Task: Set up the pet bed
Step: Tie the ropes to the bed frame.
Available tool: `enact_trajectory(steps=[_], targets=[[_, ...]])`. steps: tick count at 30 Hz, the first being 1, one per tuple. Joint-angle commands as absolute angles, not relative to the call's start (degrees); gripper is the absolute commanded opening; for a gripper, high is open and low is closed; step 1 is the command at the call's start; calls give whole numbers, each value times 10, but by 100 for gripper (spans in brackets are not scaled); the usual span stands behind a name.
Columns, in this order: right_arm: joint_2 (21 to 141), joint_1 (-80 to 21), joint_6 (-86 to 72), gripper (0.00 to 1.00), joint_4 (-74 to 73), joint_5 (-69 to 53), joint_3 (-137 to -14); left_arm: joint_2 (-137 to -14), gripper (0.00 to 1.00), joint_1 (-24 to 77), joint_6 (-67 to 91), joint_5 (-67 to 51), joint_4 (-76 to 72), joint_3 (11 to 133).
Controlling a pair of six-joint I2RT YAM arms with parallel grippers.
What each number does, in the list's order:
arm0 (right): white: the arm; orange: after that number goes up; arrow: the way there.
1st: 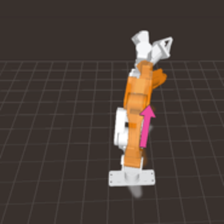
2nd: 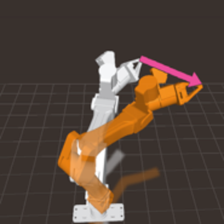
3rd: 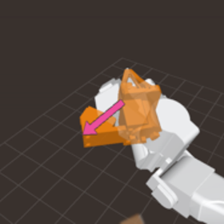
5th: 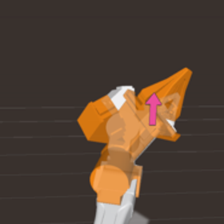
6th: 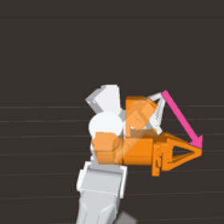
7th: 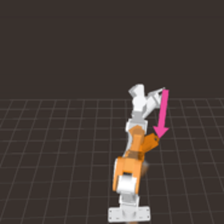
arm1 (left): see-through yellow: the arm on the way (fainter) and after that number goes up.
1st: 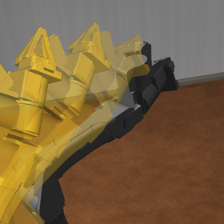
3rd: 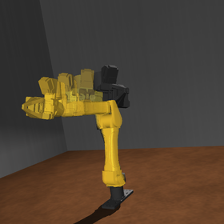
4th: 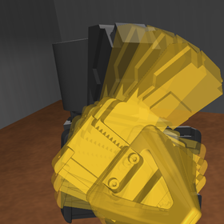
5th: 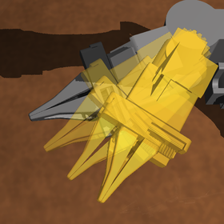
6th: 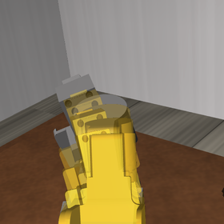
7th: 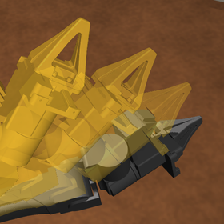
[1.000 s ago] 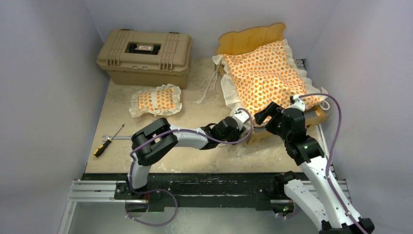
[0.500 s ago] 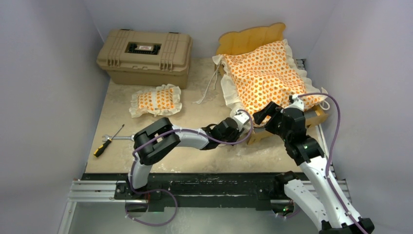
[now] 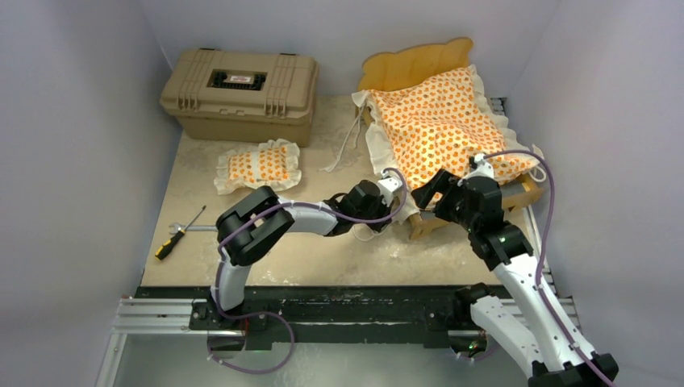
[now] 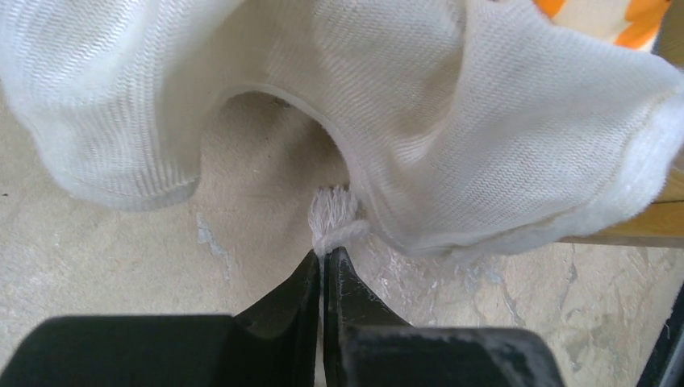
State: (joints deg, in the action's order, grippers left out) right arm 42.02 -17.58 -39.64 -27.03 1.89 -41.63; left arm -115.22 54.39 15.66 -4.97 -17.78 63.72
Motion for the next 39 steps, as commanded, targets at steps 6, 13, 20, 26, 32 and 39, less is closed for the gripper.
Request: enact_trajectory(steps=[6,13,20,26,32,39], targets=[[429,-175,-361,84,-229,-40,-411,-1128,0,542,163,-112,-222,622],[450,-175,-336,81,-218,-68,-409,-1105,0,525,172,-187,-302,583],[470,-175,-328,71,-218,-96,-401,-1097,0,513,194,-262,-373,559],[476,-175,-320,57,-237,-107,-391,-1100,0,495,249,-314,-468,536],[477,-175,-336,52,-237,-108,-374,-1091,0,490,288,-345,-554,516],[478,-175,-351,43,-225,-109,-359,-1094,0,487,334,-377,-629,508]])
